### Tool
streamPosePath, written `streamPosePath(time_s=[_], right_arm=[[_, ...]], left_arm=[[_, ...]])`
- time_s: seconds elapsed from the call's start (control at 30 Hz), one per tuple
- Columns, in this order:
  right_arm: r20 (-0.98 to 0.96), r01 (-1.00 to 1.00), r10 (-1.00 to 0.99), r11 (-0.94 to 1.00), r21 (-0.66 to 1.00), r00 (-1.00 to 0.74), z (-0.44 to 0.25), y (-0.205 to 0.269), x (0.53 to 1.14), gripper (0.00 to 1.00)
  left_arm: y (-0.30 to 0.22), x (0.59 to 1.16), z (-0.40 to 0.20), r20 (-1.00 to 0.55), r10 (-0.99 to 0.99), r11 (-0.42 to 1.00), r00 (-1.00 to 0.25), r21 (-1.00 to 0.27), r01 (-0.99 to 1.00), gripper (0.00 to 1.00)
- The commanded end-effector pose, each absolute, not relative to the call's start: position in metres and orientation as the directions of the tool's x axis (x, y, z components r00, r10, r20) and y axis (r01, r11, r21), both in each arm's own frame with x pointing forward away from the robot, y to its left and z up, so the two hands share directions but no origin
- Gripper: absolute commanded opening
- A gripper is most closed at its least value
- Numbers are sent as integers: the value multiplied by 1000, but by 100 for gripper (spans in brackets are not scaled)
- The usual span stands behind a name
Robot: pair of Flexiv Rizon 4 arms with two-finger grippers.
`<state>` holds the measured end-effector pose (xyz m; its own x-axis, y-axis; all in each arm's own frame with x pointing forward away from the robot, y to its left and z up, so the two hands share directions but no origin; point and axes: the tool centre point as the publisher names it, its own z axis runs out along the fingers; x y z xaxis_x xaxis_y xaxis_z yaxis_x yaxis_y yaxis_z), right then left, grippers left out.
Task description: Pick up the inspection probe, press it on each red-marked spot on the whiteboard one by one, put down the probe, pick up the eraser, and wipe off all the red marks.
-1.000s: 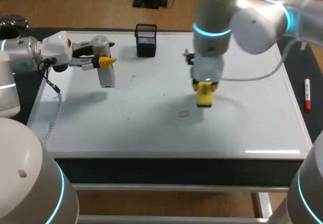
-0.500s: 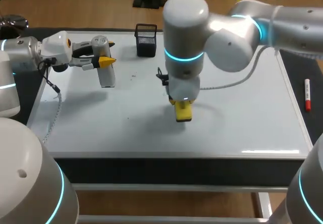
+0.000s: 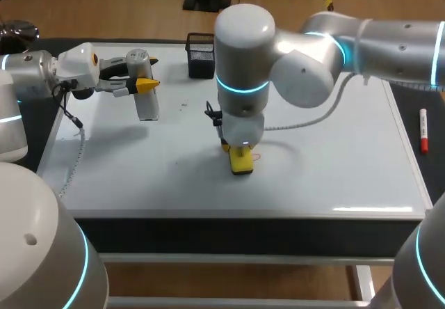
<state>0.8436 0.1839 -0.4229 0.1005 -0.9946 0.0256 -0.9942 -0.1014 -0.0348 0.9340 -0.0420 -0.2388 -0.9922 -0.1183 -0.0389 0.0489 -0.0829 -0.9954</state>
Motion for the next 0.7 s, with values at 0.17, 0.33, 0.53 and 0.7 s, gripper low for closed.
streamPosePath(time_s=[0.17, 0.33, 0.53, 0.7], right_arm=[[41, -994, -993, -109, -13, 109, -433, 182, 850, 0], [46, -995, -994, -104, -6, 104, -436, 179, 848, 0], [50, -998, -997, -59, -4, 59, -438, 166, 847, 0], [49, -1000, -999, -12, -9, 11, -437, 147, 847, 0]], left_arm=[[-42, 933, -238, -40, -120, -82, -992, -995, 50, 0], [-42, 933, -238, -40, -120, -82, -992, -995, 50, 0], [-42, 933, -238, -40, -120, -82, -992, -995, 50, 0], [-42, 933, -238, -40, -120, -82, -992, -995, 50, 0]])
